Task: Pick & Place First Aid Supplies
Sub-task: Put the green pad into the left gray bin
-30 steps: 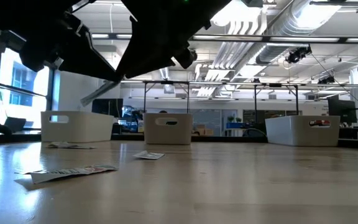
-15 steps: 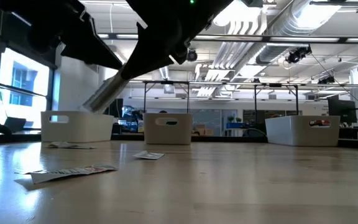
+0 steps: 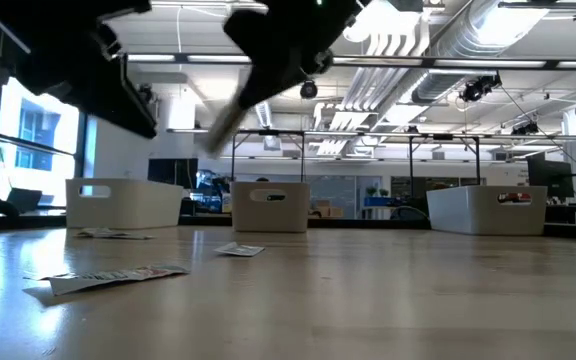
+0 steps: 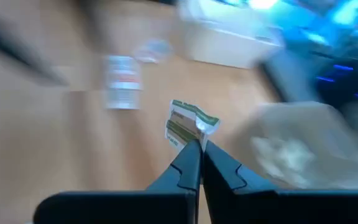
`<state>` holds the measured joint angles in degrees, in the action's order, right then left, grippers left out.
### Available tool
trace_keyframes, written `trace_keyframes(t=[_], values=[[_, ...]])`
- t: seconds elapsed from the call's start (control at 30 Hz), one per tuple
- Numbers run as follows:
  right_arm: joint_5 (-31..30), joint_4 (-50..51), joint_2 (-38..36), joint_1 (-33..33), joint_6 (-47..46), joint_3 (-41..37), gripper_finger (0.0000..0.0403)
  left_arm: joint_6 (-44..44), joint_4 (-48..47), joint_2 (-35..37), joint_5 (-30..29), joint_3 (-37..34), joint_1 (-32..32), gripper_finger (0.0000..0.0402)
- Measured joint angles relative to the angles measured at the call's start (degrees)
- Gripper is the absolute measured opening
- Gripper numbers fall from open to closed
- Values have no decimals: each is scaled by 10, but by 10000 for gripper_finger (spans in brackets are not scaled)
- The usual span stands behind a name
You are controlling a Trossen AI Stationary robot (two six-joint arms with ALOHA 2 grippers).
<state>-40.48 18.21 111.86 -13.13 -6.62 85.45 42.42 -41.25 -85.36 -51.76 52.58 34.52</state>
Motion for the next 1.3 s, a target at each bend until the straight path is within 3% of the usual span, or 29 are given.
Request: trace_keyframes(t=[0.17,0.23,0.43,0.6,0.9,1.0,1.1,1.3], values=[[-129,-12,-9,48,-9,0,2,49,-1,0,43,-29,0,193],[-145,-26,-9,79,-9,0,3,59,4,0,51,-41,0,193],[9,-37,-8,192,-20,0,3,76,36,0,82,-61,0,193],[119,-10,-7,276,-84,0,4,74,57,0,88,-72,0,193],[271,3,19,345,-99,0,2,65,77,0,87,-77,0,193],[298,-1,39,353,-99,0,2,49,95,0,87,-77,0,193],[285,2,51,357,-94,-1,11,35,107,0,86,-77,0,193],[274,-10,52,361,-84,-1,57,28,113,0,76,-77,0,192]])
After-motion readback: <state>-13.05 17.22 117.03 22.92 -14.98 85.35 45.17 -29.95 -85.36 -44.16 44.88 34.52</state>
